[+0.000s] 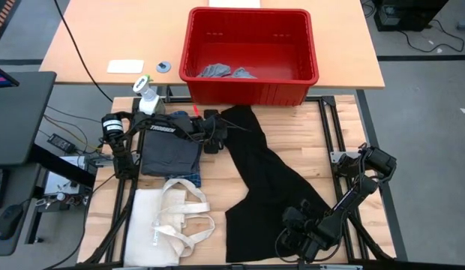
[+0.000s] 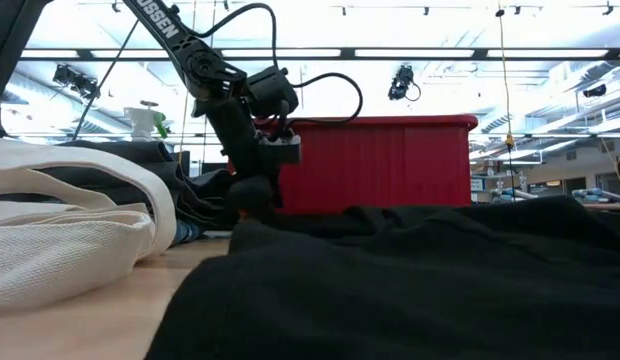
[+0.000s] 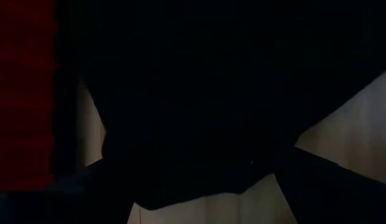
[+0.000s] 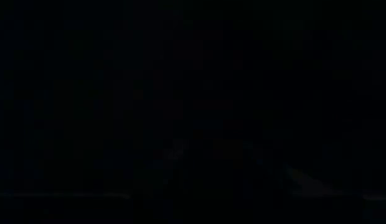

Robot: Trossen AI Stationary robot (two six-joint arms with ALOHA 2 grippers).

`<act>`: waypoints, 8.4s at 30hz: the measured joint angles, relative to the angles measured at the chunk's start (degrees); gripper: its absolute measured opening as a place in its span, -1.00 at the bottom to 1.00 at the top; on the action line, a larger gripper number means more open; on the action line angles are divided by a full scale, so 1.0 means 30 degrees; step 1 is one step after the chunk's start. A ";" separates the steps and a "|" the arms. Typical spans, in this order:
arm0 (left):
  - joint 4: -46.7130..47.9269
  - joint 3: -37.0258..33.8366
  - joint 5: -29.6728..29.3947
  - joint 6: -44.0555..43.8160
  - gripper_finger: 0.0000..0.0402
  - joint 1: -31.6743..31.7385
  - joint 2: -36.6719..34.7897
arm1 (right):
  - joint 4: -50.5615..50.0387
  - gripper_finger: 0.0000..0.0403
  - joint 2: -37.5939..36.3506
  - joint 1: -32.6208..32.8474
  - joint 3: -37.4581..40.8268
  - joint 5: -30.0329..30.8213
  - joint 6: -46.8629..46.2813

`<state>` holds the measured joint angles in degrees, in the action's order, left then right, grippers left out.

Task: Fold Laundry from Bin
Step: Fold the black shirt

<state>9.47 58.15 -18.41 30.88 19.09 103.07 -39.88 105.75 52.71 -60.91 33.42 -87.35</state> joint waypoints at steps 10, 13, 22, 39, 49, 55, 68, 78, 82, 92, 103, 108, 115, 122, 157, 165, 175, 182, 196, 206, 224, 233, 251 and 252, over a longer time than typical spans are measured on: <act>-0.0484 -0.0018 -0.0679 0.1335 0.47 -0.0701 -0.1085 | -0.0400 -0.25 -0.0016 0.0015 -0.0021 -0.4277 -0.1211; -0.0706 0.0000 -0.0629 0.1602 0.45 -0.1023 -0.1847 | -0.0470 -0.25 -0.0032 0.0007 -0.0062 -0.4458 -0.1211; 0.1361 -0.0022 -0.0723 0.2649 0.45 0.0020 -0.2616 | -0.0264 -0.25 -0.0036 0.0066 -0.0079 -0.3991 -0.1195; 0.1281 -0.0007 0.2915 0.0951 0.44 0.2608 -0.1515 | 0.0067 -0.25 -0.0036 -0.0007 -0.0072 -0.1257 0.0652; 0.1484 -0.0007 0.3531 0.0983 -0.14 0.2465 -0.1515 | 0.0101 -0.25 -0.0036 -0.0007 -0.0072 -0.0317 0.1186; 0.1483 -0.0007 0.3628 0.0351 -0.74 0.2828 -0.1515 | 0.0322 -0.25 -0.0036 -0.0007 -0.0072 0.0050 0.1325; 0.1895 0.0728 0.3942 -0.0241 -0.98 0.2151 -0.1515 | 0.0504 -0.25 -0.0036 -0.0013 -0.0072 0.0225 0.2017; 0.3576 0.2522 0.2972 -0.3298 -0.40 0.2053 -0.1515 | 0.0882 -0.25 -0.0029 -0.0015 -0.0072 0.0872 0.2053; 0.4034 0.2601 0.2966 -0.3740 0.06 0.2038 -0.1279 | 0.1045 -0.25 -0.0029 -0.0015 -0.0072 0.1041 0.2275; 0.4115 0.2579 0.2592 -0.3407 0.23 0.3085 0.0796 | 0.1663 -0.25 -0.0017 -0.0344 -0.0064 0.1001 0.3036; 0.4322 0.2617 0.2716 -0.1401 -0.82 0.2323 0.0984 | 0.1670 -0.25 -0.0015 -0.0350 -0.0064 0.0865 0.3328; 0.4364 0.3699 0.2512 -0.1497 -0.93 0.1582 0.0664 | 0.1719 -0.25 -0.0015 -0.0350 -0.0064 0.0857 0.3228; 0.4749 0.6026 0.2069 -0.0349 -0.95 0.0291 -0.0351 | 0.2027 -0.25 -0.0015 -0.0389 -0.0064 0.1659 0.3350; 0.5075 0.8468 0.1727 0.0496 -0.95 -0.0041 -0.0627 | 0.2134 -0.25 -0.0015 -0.1658 -0.0064 0.6240 0.5649; 0.4206 0.9734 0.8953 0.1791 -0.93 -0.0428 -0.0648 | 1.8823 -0.15 -1.2571 -2.0121 0.8999 -0.3651 2.7495; 0.3257 0.9734 0.8358 0.1438 -0.92 0.0248 -0.0641 | 1.8668 -0.07 -1.2611 -2.0950 0.9670 -0.4319 2.8649; 0.1313 0.7789 0.6519 -0.0161 -0.92 0.1722 -0.0627 | 1.9974 -0.08 -0.9929 -1.9483 1.1374 -0.7053 2.4052; -0.1789 0.6131 0.6522 -0.0448 -0.92 0.2149 -0.0627 | 2.0472 -0.08 -0.6403 -1.8680 1.0625 -0.5413 2.2994; -1.0233 0.4794 0.9543 -0.1582 -0.92 0.1902 -0.0627 | 2.0037 -0.08 -1.0109 -1.8172 1.0267 -0.3944 2.2552; -1.1837 0.4809 0.8528 -0.3086 -0.92 0.1953 -0.0627 | 2.2573 -0.08 -0.8680 -1.7398 0.9887 -0.5878 2.3142; -1.0359 0.4823 0.8510 -0.3608 -0.92 0.1937 -0.0627 | 1.6451 -0.08 -0.5726 -1.7354 0.7695 0.2030 1.8132; -0.9450 0.4823 0.8520 -0.3395 -0.92 0.1953 -0.0627 | 1.8470 -0.08 -0.7977 -1.6851 0.7659 -0.1762 2.2030; -0.4421 0.4830 0.9978 -0.2855 -0.92 0.1808 -0.0627 | 1.7436 -0.08 -0.9464 -1.8205 0.7828 0.0657 2.6319; -0.3941 0.4830 1.0291 -0.2622 -0.92 0.1722 -0.0627 | 1.7511 -0.08 -0.9464 -1.8394 0.7892 -0.0252 2.6317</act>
<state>-2.35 72.64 12.46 23.02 24.26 101.19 12.65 77.36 -2.47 -37.23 32.66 -8.39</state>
